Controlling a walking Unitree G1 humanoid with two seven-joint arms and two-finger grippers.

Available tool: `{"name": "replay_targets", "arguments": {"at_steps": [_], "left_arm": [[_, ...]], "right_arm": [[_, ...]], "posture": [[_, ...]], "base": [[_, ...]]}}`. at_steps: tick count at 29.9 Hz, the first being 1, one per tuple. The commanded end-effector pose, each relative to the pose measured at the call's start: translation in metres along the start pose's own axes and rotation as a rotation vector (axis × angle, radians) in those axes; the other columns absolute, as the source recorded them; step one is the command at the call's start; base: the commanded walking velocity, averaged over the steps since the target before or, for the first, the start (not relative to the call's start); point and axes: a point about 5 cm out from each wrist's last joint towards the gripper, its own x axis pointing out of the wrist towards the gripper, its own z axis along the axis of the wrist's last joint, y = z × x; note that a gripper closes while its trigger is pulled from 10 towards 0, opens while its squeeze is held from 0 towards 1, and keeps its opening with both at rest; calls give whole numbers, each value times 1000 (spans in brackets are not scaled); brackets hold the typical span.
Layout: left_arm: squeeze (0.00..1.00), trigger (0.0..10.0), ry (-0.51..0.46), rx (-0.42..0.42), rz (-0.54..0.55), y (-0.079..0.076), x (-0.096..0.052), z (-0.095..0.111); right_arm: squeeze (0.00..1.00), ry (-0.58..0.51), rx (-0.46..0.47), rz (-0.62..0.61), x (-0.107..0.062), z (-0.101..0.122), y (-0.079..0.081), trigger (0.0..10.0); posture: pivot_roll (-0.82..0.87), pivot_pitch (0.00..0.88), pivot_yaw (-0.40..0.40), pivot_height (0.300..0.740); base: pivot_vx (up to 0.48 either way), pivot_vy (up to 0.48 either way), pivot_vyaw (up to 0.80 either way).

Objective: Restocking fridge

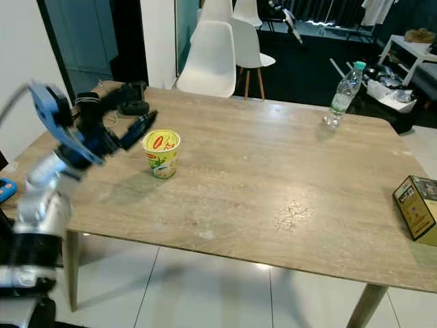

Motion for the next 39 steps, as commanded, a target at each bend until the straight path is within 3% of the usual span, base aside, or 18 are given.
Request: {"name": "replay_targets", "arguments": {"at_steps": [1, 13, 25, 34, 37, 39], "left_arm": [[0, 10000, -31, -30, -12, -11, 6, 4], [0, 10000, -3, -11, -22, -20, 11, 5], [0, 10000, 56, 4, -91, -41, 22, -3], [0, 10000, 129, -24, -209, -60, 22, -7], [0, 10000, 159, -18, -279, -64, 17, -7], [0, 10000, 262, 16, -382, -66, 3, -9]], "right_arm": [[0, 10, 15, -10, 0, 0, -1, 10000], [0, 26, 28, -4, 1, -2, 4, 10000], [0, 31, 34, -18, 1, -1, 2, 10000], [0, 46, 29, -22, 0, -5, 2, 10000], [0, 49, 29, -23, 0, -6, 2, 10000], [0, 55, 29, -24, 0, -8, 2, 10000]], "posture": [[32, 0, -65, 740], [52, 0, -57, 740], [55, 0, -55, 740], [58, 0, -53, 740], [58, 0, -53, 740], [57, 0, -52, 740]], "base": [[345, 0, 0], [328, 0, 0], [80, 0, 0], [0, -247, 0], [0, 0, 0], [0, 0, 0]]}}
